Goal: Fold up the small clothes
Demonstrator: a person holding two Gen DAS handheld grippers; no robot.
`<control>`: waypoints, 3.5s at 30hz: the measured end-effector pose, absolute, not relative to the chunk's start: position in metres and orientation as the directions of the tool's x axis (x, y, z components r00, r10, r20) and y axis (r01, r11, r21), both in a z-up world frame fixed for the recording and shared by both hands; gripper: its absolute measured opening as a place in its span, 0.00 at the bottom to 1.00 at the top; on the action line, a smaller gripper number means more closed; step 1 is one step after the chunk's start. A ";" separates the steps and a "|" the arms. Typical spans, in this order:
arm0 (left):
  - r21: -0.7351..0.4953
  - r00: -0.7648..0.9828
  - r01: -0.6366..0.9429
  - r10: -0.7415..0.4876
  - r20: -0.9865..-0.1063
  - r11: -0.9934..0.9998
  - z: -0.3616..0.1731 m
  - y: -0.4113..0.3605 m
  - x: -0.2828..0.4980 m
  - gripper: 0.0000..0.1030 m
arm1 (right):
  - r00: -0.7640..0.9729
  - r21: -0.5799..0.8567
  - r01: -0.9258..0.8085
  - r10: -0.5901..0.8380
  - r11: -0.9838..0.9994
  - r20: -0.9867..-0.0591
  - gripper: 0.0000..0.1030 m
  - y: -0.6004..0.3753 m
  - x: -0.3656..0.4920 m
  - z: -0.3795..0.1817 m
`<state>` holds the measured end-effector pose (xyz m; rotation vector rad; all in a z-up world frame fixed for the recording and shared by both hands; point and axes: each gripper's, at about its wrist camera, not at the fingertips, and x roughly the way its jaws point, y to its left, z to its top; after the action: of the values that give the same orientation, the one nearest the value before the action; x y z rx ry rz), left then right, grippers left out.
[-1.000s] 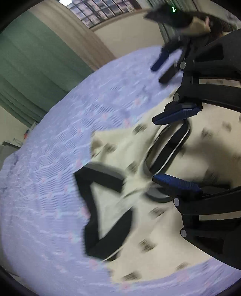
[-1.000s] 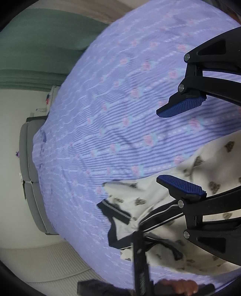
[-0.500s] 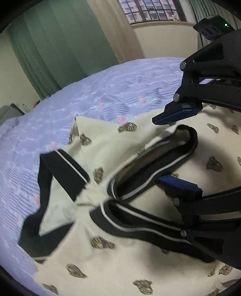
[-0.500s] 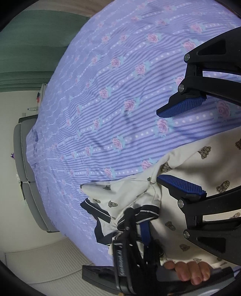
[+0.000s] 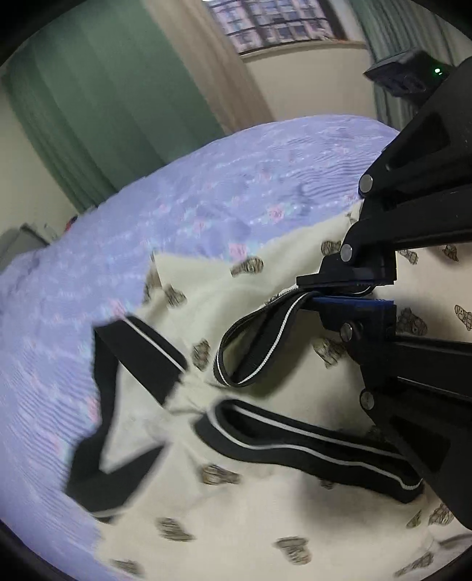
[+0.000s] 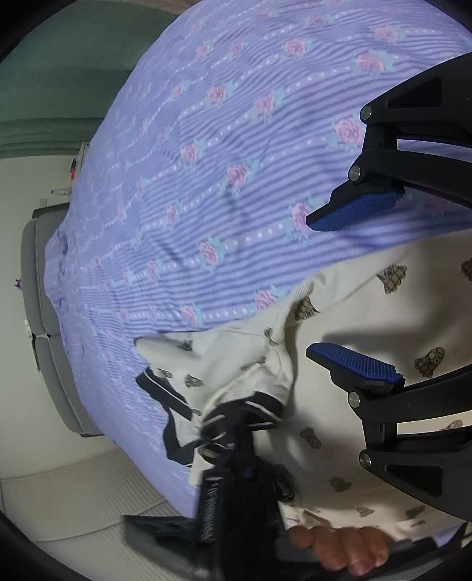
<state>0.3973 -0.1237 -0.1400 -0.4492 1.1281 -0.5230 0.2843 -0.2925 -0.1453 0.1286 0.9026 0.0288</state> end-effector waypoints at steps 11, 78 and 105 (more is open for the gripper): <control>-0.577 0.338 0.392 -0.696 -0.634 0.716 -0.070 -0.164 0.416 0.06 | 0.656 0.196 0.027 0.130 0.980 -0.744 0.63 -0.291 0.311 -0.148; -0.121 0.347 0.549 -0.358 -0.867 0.827 -0.150 -0.155 0.462 0.51 | 0.595 -0.016 0.311 -0.207 0.950 -0.777 0.48 -0.286 0.309 -0.158; -0.264 0.503 0.169 -0.313 -0.805 0.950 -0.117 0.036 0.366 0.52 | 0.625 0.068 0.170 -0.054 0.983 -0.778 0.44 -0.246 0.288 -0.145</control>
<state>0.3657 0.0360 -0.1171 -0.1577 1.0026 -0.2929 0.2885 -0.2458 -0.1453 0.1404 0.8866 -0.1292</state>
